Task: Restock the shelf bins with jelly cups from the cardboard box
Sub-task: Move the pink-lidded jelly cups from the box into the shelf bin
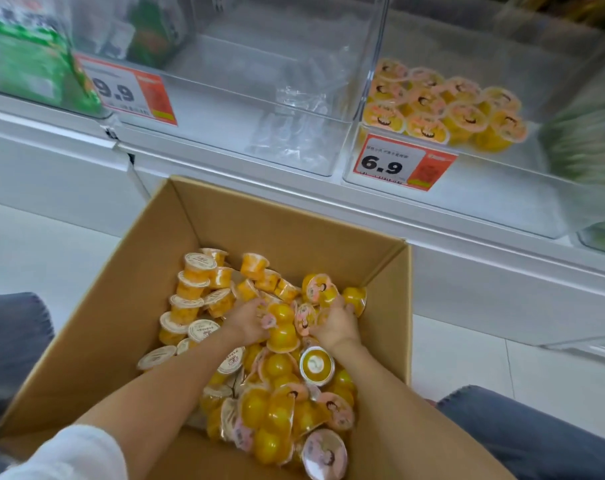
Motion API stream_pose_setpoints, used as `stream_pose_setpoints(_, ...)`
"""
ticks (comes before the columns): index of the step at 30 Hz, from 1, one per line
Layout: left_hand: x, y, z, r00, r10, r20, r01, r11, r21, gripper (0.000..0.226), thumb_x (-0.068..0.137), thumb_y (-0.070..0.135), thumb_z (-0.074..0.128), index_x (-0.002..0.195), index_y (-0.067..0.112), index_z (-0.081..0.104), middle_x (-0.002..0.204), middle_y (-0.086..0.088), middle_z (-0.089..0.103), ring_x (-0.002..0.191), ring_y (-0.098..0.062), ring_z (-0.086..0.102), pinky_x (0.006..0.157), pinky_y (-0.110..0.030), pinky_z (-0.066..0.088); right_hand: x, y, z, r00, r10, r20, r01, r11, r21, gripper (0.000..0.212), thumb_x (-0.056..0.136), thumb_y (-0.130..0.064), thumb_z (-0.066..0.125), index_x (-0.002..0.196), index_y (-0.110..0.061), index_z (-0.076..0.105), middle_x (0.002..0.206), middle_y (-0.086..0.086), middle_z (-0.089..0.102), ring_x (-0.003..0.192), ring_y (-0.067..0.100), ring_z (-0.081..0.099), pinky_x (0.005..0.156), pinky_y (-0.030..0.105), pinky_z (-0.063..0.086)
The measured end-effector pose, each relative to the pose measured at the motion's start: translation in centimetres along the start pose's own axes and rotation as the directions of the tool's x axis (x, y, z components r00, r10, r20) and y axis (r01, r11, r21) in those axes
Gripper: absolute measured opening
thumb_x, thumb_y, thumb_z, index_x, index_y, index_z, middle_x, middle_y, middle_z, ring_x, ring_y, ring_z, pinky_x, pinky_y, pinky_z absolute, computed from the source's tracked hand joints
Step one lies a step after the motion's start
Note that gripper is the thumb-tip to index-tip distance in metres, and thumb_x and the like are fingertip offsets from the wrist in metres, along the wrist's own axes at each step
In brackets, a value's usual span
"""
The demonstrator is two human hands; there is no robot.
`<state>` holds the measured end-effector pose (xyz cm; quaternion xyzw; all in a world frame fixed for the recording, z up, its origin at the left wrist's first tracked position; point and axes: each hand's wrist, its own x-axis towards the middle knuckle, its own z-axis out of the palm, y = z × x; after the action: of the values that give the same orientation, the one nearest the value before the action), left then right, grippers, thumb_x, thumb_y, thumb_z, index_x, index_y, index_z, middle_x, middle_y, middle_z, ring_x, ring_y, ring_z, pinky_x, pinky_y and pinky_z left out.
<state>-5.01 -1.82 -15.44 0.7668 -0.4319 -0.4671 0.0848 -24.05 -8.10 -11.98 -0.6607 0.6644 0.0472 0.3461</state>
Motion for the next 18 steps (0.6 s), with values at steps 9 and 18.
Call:
stream_pose_setpoints(9, -7.5, 12.8, -7.2, 0.868, 0.421, -0.263, -0.390, 0.906, 0.165, 0.079, 0.052, 0.045, 0.071, 0.128, 0.027, 0.056, 0.115, -0.004, 0.046, 0.113, -0.020, 0.049, 0.096, -0.024, 0.040, -5.8, -3.8, -11.0, 0.836, -0.514, -0.192, 0.505, 0.858, -0.095, 0.058, 0.073, -0.031, 0.070, 0.124, -0.013, 0.048, 0.122, 0.005, 0.050, 0.115, 0.021, 0.048, 0.094, 0.029, 0.042)
stream_pose_setpoints(18, -16.3, 28.5, -13.1, 0.515, 0.746, -0.421, -0.661, 0.659, 0.360, 0.059, 0.065, 0.039, 0.076, 0.121, 0.029, 0.060, 0.112, 0.004, 0.048, 0.103, -0.010, 0.054, 0.088, -0.026, 0.047, -11.7, -3.9, -28.6, 0.510, -0.607, -0.610, 0.656, 0.733, -0.180, 0.036, 0.072, -0.036, 0.073, 0.099, -0.018, 0.056, 0.097, -0.005, 0.058, 0.093, 0.013, 0.054, 0.080, 0.027, 0.044)
